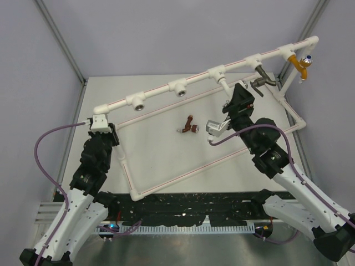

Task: Install the water faucets

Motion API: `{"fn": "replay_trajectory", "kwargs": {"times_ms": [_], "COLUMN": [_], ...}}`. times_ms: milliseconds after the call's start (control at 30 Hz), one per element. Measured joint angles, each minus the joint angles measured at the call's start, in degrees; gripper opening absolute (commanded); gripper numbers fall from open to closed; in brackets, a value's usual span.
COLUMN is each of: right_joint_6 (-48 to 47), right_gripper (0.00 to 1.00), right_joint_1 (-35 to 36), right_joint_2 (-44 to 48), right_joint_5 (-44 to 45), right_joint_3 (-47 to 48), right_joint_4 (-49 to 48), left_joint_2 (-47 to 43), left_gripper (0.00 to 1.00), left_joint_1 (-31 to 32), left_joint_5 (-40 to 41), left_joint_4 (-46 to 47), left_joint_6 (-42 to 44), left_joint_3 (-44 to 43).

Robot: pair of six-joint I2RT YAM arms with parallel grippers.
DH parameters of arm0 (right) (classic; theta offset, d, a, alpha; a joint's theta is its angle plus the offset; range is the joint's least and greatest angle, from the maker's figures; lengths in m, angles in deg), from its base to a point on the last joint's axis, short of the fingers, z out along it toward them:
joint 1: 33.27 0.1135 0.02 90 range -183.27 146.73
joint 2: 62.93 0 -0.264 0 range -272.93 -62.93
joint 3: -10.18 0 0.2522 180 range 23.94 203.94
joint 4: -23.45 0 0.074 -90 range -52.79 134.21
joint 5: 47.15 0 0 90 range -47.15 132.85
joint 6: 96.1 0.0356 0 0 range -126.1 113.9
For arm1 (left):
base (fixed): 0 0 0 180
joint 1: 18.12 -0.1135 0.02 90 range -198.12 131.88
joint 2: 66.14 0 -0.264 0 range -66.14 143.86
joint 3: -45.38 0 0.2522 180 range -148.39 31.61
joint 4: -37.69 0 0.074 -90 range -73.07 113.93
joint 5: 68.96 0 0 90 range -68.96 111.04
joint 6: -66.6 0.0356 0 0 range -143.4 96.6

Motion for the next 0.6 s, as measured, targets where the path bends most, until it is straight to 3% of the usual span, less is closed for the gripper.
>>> {"fn": "replay_trajectory", "kwargs": {"times_ms": [300, 400, 600], "right_joint_6": [4.0, 12.9, 38.9], "right_gripper": [0.54, 0.46, 0.17], "right_joint_1": [0.0, 0.1, -0.4], "right_joint_2": [-5.6, -5.6, -5.7], "right_joint_5": [0.2, -0.2, -1.8], "right_joint_3": [0.4, 0.8, -2.0], "right_joint_4": [-5.1, -6.8, -17.6], "left_joint_2": [0.0, 0.0, -0.1], "left_gripper": [0.00, 0.00, 0.00], "left_joint_1": [0.0, 0.0, 0.0], "left_joint_5": [0.0, 0.0, 0.0], "left_joint_4": [0.0, 0.0, 0.0], "left_joint_6": [0.0, 0.0, -0.1], "left_joint_3": [0.0, 0.0, 0.0]}}
